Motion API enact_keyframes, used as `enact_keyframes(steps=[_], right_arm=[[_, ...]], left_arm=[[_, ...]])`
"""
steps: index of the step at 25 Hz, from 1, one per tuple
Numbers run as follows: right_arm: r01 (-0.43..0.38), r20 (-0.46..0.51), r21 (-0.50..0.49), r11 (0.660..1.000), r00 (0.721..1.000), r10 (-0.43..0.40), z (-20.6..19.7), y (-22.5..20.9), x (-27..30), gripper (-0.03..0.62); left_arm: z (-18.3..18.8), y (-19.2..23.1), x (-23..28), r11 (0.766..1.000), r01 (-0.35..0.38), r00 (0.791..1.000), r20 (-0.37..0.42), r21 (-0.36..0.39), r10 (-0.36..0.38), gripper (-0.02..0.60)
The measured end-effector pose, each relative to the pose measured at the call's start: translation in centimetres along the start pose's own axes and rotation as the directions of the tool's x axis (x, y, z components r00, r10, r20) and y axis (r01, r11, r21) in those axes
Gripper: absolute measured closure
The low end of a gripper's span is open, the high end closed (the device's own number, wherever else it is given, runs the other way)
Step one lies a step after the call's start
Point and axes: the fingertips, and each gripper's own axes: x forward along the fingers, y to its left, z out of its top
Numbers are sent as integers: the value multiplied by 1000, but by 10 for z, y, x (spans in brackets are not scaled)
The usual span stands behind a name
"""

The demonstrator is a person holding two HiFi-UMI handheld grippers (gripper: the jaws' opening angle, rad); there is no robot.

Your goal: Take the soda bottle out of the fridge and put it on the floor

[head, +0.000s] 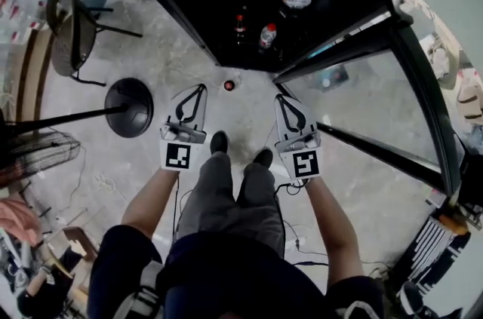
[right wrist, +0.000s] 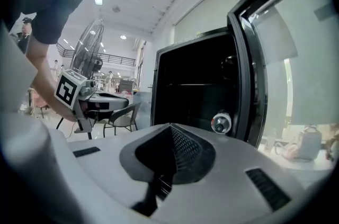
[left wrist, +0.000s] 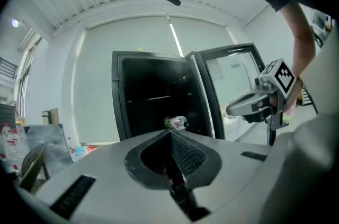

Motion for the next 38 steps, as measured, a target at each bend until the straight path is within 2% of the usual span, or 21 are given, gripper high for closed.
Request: enact_keyframes(steps=[3,7,13,16,21,23,30,38], right_arm=[[27,9,15,1000,1000,-28,48,-7,-8,576],[54,11,45,998,998,-54,90,-17,-24,576],[90,40,51,995,995,-92,168,-20,-56,576],[104,49,51,993,993,-106,192,-24,-69,576],[136,70,86,987,987,-142,228,-26,-90,576],[148,76,89,985,985,-155,240,-26,-99,576],[200,32,83,976,979,-203,258,-28,-128,576],[251,63,67,966,965,-255,289,-29,-157,576]], left_arm=[[55,5,-2,1000,-17,1000,14,0,17,558],[104,3,-7,999,-30,1000,9,24,30,558],[180,5,-28,999,-52,998,29,9,52,558],[202,5,-33,998,-66,997,30,-7,66,558],[237,8,-46,998,-67,994,84,-9,68,558],[243,10,-53,997,-71,994,76,-26,72,558],[274,16,-72,995,-92,991,91,-27,95,558],[302,21,-92,992,-125,986,114,-14,125,558]])
